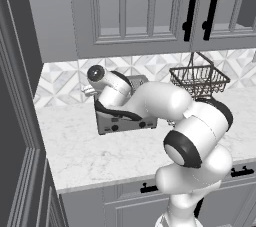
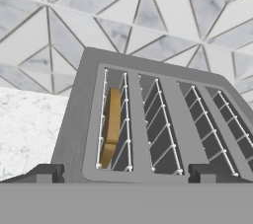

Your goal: Start the toaster. Once the lever pops up, take the bread to the plate on the dining counter.

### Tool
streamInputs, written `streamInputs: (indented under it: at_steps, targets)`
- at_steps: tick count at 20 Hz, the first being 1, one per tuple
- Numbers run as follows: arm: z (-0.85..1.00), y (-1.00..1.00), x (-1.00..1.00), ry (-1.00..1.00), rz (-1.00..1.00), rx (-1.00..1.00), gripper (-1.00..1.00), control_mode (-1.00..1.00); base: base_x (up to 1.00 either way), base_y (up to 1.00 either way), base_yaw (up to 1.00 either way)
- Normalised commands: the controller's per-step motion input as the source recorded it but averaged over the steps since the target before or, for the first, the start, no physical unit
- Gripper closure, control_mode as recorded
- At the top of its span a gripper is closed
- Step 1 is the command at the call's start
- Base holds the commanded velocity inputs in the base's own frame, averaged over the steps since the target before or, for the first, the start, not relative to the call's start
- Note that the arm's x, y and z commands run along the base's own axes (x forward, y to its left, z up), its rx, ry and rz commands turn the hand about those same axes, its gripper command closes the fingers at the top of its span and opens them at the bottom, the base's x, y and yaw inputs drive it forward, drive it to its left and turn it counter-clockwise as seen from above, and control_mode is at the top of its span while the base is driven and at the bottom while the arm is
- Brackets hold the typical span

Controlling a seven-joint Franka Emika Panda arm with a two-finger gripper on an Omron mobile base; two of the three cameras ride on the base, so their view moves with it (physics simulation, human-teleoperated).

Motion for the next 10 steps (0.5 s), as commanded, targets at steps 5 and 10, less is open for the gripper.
streamInputs:
  at_steps: [5, 10]
  targets:
    - [0.00, 0.00, 0.00, 0.00, 0.00, 0.00, -1.00, -1.00, 0.00, 0.00, 0.00]
    - [0.00, 0.00, 0.00, 0.00, 0.00, 0.00, -1.00, -1.00, 0.00, 0.00, 0.00]
